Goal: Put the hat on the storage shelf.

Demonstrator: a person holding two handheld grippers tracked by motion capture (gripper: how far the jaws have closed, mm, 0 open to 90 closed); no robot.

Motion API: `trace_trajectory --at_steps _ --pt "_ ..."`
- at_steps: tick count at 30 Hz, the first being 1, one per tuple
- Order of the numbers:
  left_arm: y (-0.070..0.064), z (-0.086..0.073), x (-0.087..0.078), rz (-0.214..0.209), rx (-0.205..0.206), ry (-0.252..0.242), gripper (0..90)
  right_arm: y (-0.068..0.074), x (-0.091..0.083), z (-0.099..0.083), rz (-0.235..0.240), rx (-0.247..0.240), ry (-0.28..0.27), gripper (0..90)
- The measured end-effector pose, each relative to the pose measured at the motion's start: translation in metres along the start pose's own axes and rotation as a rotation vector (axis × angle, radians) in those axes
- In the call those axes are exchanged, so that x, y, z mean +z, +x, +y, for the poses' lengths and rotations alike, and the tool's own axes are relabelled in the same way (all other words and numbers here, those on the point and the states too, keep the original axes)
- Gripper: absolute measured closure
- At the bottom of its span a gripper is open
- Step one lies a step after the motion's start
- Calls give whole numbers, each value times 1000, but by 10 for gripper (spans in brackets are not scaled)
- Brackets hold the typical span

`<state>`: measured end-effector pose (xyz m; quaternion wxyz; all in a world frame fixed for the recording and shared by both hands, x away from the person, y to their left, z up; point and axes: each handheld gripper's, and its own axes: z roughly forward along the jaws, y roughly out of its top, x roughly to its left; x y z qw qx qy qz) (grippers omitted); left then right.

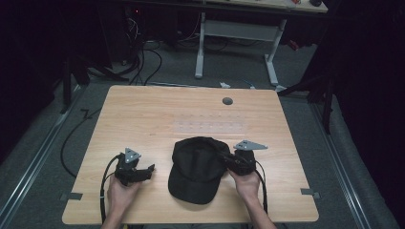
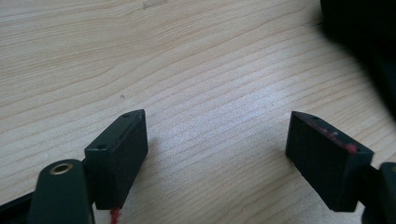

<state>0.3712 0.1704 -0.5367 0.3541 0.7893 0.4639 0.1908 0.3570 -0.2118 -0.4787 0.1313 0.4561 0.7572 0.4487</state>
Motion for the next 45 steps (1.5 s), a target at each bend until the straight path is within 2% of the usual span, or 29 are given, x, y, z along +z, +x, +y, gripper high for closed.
trace_trajectory --at_steps 3,7,9,14,15,16,20,21,25,26,27,35,39,40,45 --pt "0 0 0 -2 1 0 212 0 -3 0 2 2 -5 855" --pt "2 0 -1 -29 -16 0 203 -2 -7 2 16 1 -19 856" --pt "1 0 -1 -32 -3 6 178 -3 -11 6 28 -11 -36 856" --pt "1 0 -2 -58 -5 7 175 -3 -19 10 36 -24 -53 856" --pt "0 0 -3 -85 -2 5 178 -4 -23 12 40 -26 -62 856" --pt "0 0 -3 -85 -2 5 180 -4 -23 12 40 -26 -62 856" --pt "-11 2 -10 -139 48 -29 200 -5 -30 16 56 -23 -75 856" --pt "-16 3 -13 -179 57 -39 200 -5 -33 17 59 -22 -78 856" --pt "-23 7 -16 -230 70 -47 200 -5 -40 20 68 -41 -97 856" --pt "-28 10 -18 -263 74 -50 199 -4 -41 21 69 -42 -100 856" --pt "-28 10 -18 -263 74 -50 198 -4 -43 22 73 -46 -106 856" --pt "-43 23 -22 -387 91 -62 206 -5 -49 26 106 -49 -153 856" --pt "-50 30 -26 -419 119 -63 213 -5 -51 27 123 -60 -178 856" --pt "-52 33 -25 -440 122 -59 213 -5 -51 28 129 -62 -182 856" --pt "-57 37 -21 -465 142 -44 208 -4 -50 30 138 -78 -179 856"
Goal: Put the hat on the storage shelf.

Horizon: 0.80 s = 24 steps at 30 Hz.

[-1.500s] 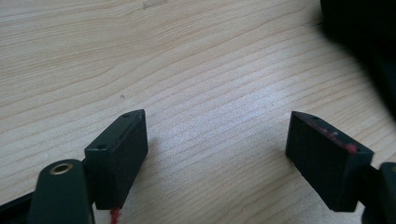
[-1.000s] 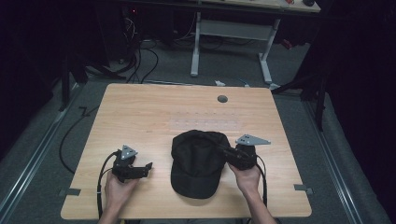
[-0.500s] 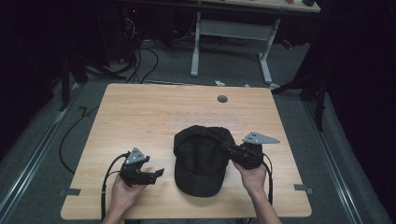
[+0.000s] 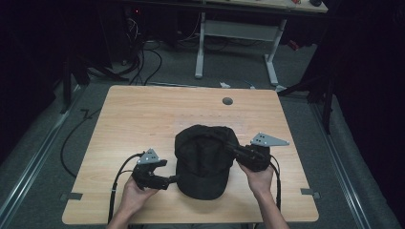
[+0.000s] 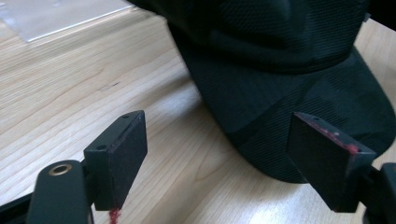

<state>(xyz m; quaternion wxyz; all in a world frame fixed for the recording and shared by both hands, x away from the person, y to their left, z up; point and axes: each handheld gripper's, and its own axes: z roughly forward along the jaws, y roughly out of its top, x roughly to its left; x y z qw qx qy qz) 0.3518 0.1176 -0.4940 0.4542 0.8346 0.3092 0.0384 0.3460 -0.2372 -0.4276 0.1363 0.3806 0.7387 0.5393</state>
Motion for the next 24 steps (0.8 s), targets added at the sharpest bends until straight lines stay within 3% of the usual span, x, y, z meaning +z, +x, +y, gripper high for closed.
trace_trajectory --at_steps 16,24 --pt "9 2 2 -72 -46 -24 213 7 0 5 76 -69 -46 855" --pt "5 12 -2 -130 -24 -27 219 11 -1 11 104 -104 -64 855"
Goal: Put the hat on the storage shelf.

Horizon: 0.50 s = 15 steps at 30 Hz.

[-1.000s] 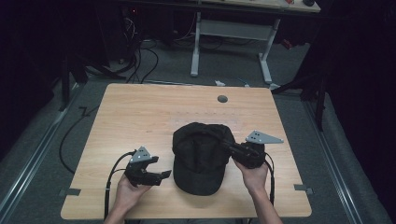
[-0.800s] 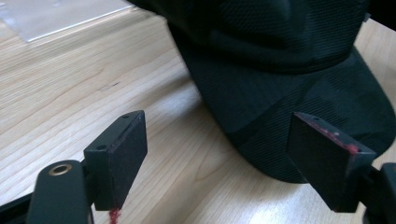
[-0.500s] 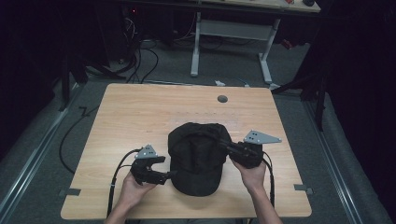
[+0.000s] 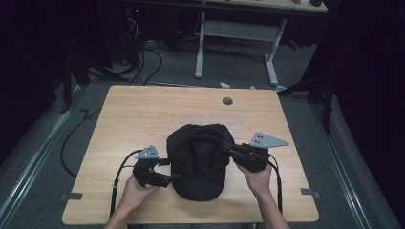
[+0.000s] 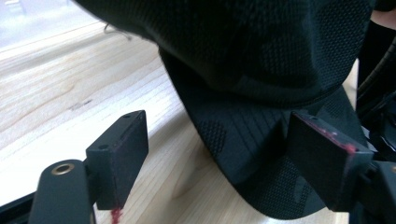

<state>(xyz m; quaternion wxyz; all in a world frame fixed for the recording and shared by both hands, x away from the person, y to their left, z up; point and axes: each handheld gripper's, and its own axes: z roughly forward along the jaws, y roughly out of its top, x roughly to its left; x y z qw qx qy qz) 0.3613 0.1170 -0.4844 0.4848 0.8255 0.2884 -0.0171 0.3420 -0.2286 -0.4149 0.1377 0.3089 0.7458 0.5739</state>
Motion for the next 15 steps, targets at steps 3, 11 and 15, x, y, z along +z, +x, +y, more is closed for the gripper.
trace_trajectory --at_steps 3,11,15 --pt "0 2 0 -20 0 1 227 0 -1 2 8 -8 -9 855" --pt "1 9 6 -92 -9 24 259 -1 -5 4 25 -10 -22 855" --pt "-4 12 9 -118 2 36 342 -1 -5 3 26 -24 -10 855"
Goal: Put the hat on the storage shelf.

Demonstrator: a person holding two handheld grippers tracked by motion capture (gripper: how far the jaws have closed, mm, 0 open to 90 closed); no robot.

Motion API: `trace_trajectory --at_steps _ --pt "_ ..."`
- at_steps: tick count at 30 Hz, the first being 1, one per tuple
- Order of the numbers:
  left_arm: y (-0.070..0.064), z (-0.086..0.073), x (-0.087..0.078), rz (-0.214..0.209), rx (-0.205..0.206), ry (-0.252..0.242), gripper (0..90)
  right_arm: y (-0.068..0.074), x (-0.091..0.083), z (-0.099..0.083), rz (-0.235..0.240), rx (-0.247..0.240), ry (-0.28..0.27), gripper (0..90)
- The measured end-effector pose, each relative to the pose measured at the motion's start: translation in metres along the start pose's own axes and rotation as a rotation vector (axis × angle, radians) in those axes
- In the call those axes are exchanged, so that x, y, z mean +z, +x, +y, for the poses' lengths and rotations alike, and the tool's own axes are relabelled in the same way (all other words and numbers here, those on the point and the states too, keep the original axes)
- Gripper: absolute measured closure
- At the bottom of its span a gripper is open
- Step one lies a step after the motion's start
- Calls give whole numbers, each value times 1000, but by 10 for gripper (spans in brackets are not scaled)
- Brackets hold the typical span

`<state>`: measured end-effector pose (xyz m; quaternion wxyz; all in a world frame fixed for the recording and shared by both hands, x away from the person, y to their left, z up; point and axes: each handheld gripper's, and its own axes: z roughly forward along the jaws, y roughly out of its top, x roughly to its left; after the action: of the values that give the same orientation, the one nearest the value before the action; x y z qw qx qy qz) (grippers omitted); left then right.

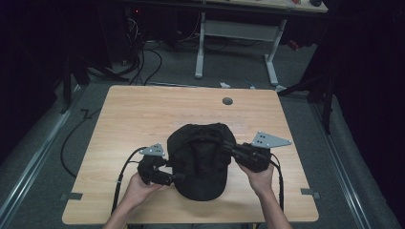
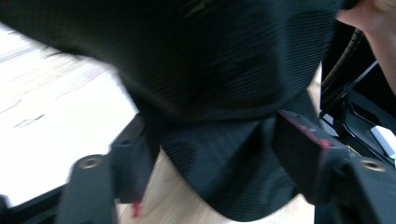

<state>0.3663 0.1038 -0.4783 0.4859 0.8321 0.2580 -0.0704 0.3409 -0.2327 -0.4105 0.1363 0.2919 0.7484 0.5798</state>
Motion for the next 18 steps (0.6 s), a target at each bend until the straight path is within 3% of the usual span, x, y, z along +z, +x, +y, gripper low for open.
trace_trajectory --at_steps 11,14,18 --pt "-1 2 -8 -44 -5 3 464 -4 0 0 -17 -12 14 855" --pt "-4 4 -11 -49 10 8 554 -6 0 4 -45 -41 37 854" --pt "-6 6 -15 -60 12 0 604 -6 1 12 -57 -78 44 854"
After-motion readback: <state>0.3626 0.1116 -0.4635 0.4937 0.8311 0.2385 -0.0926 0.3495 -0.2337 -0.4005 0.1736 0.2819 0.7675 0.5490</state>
